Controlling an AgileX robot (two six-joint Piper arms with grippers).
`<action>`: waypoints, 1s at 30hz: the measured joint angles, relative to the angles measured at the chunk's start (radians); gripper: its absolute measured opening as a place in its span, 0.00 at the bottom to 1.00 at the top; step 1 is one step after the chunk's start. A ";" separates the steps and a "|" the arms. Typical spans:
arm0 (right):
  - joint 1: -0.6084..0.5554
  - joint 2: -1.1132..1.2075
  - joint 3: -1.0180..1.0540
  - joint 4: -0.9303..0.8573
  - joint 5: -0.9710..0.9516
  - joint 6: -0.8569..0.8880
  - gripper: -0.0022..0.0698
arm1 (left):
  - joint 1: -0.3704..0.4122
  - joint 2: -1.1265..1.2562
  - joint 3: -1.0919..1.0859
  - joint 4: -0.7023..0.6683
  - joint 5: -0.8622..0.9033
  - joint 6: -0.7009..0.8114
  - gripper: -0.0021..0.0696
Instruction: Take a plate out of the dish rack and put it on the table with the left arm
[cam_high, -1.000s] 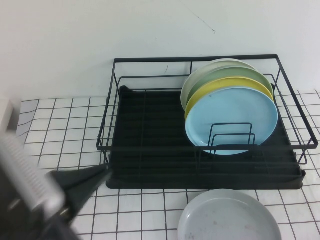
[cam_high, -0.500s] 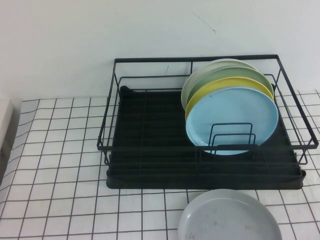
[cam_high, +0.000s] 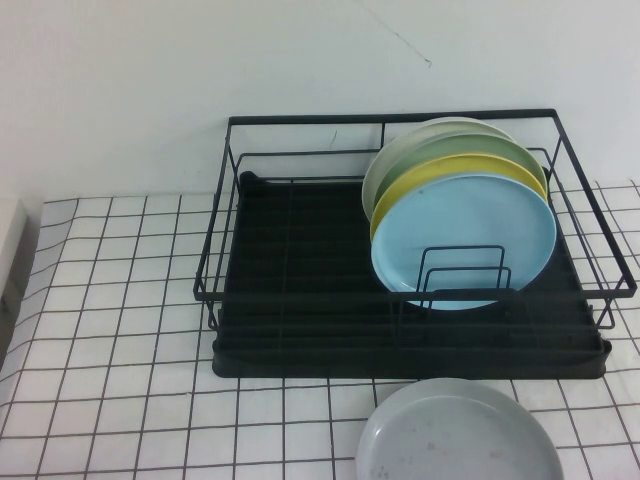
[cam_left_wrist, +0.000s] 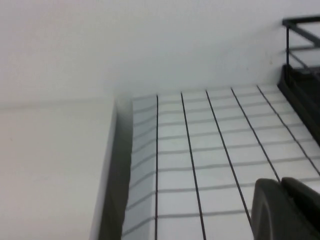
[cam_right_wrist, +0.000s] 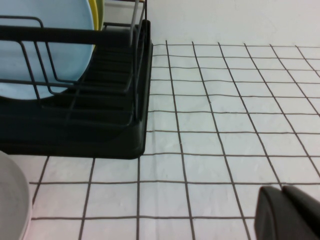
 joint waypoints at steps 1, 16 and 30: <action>0.000 0.000 0.000 0.000 0.000 0.000 0.03 | 0.000 0.000 0.000 0.000 0.034 -0.008 0.03; 0.000 0.000 0.000 0.000 0.000 0.000 0.03 | 0.000 -0.002 -0.002 0.004 0.148 -0.022 0.03; 0.000 0.000 0.000 0.000 0.000 0.000 0.03 | 0.000 -0.002 -0.002 0.004 0.150 -0.022 0.03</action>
